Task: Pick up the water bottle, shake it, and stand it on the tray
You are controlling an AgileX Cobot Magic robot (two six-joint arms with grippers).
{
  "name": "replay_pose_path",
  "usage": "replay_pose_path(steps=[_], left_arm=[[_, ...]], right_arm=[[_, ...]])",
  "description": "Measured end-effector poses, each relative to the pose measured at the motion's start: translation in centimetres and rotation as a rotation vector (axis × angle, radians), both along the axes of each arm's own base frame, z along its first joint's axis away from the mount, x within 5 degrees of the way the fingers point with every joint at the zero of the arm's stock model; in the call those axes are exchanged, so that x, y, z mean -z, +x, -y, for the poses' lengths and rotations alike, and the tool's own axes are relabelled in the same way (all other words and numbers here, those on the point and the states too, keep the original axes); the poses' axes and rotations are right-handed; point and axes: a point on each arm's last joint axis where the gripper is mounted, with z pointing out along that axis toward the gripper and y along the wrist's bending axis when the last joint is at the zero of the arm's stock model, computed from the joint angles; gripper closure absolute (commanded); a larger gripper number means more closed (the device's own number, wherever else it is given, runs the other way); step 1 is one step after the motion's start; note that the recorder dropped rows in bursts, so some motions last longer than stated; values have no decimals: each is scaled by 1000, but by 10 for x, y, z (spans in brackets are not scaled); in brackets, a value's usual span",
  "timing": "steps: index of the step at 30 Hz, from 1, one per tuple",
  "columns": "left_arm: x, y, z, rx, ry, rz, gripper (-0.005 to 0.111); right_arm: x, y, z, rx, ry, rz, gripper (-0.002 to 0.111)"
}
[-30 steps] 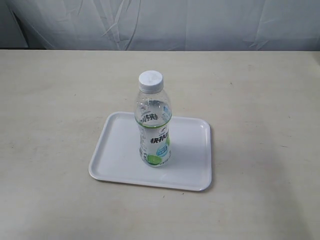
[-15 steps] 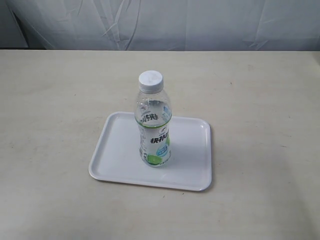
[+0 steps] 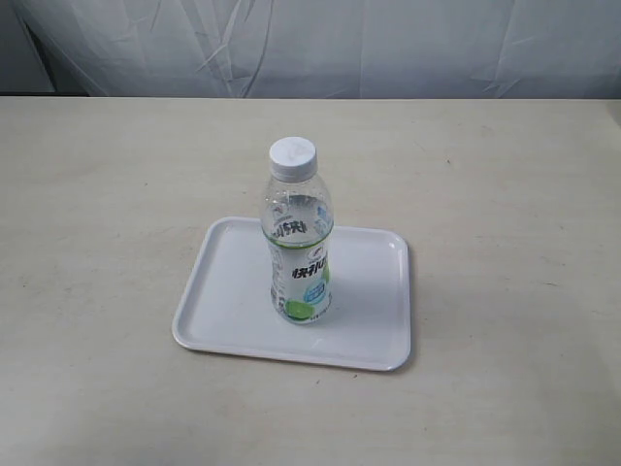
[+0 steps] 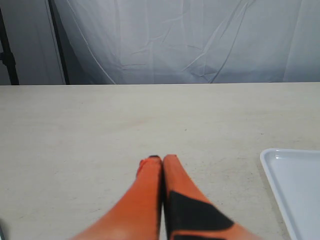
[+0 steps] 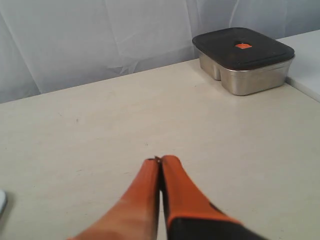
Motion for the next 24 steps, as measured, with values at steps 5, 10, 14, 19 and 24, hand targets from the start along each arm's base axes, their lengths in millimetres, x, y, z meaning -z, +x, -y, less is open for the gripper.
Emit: replay_pose_path(steps=[5, 10, 14, 19, 24], left_arm=[[0, 0, 0, 0, 0, 0, 106], [0, 0, 0, 0, 0, 0, 106], [0, 0, 0, 0, 0, 0, 106], [0, 0, 0, 0, 0, 0, 106], [0, 0, 0, 0, 0, 0, 106]], right_arm=[[0, 0, 0, 2, 9, 1, 104], [0, 0, 0, 1, 10, 1, 104], [0, 0, 0, 0, 19, 1, 104], [0, 0, -1, 0, 25, 2, 104], [0, 0, -1, 0, 27, 2, 104]])
